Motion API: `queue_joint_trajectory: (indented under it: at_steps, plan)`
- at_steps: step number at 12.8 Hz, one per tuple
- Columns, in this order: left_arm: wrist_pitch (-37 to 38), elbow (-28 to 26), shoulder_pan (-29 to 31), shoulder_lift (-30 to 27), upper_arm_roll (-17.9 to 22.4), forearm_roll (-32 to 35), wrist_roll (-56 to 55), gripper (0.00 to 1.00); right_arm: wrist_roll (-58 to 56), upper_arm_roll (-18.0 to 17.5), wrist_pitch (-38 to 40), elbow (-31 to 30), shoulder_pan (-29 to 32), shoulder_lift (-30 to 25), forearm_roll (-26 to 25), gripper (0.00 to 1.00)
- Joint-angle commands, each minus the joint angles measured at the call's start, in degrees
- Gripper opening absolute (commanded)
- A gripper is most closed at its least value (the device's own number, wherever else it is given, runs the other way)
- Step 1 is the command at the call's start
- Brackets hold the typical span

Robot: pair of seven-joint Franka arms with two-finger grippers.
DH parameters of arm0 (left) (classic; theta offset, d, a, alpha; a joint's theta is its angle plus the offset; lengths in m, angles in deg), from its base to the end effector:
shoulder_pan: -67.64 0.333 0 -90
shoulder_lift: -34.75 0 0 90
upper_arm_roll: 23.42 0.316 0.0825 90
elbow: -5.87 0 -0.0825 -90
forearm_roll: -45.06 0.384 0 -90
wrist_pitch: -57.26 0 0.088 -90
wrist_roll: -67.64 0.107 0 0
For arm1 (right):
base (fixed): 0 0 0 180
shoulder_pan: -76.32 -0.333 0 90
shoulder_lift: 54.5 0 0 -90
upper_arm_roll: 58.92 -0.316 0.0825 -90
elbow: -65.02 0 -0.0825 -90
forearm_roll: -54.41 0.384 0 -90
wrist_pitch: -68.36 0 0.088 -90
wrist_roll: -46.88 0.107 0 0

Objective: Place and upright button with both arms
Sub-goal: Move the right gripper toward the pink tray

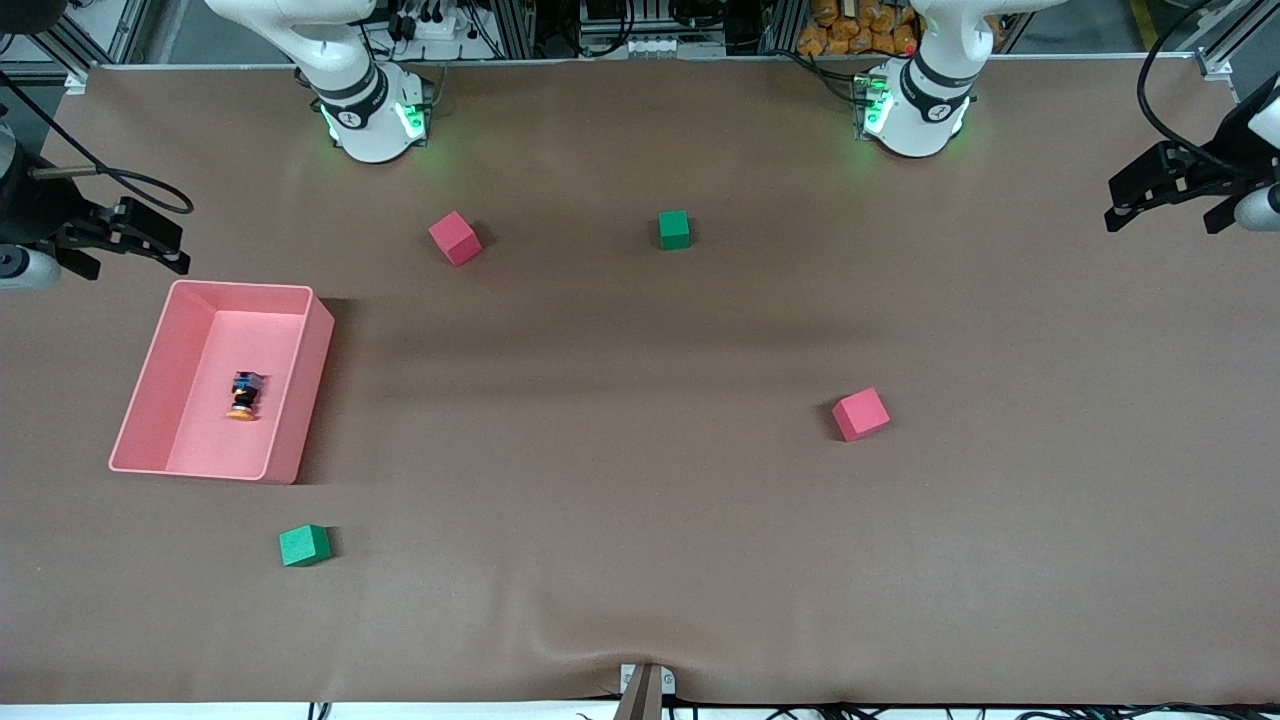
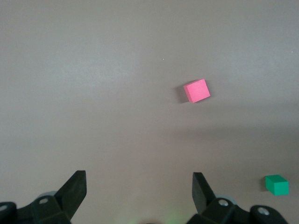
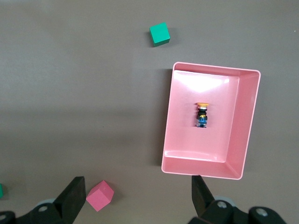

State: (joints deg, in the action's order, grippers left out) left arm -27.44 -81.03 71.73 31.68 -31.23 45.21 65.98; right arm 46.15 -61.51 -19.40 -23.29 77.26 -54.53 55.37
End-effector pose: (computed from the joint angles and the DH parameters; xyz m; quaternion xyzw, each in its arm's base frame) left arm 0.5269 -0.0363 0.6703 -0.9998 0.0178 -0.0076 0.0046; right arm 0.5504 0.0177 0.6353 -0.9997 -0.0211 0.0046 0.0083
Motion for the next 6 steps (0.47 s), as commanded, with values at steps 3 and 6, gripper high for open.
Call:
queue_joint_trajectory:
  at_steps: [3, 6]
  plan:
    - [0.94, 0.41, 0.57, -0.45, -0.01, -0.14, 0.07, 1.0, -0.85, -0.39, 0.23, -0.9, 0.73, -1.29, -0.17, 1.0]
    - [0.94, 1.2, 0.57, -0.18, 0.16, 0.21, -0.11, 1.0, -0.94, -0.31, 0.32, -0.81, 1.08, -0.51, -0.6, 1.0]
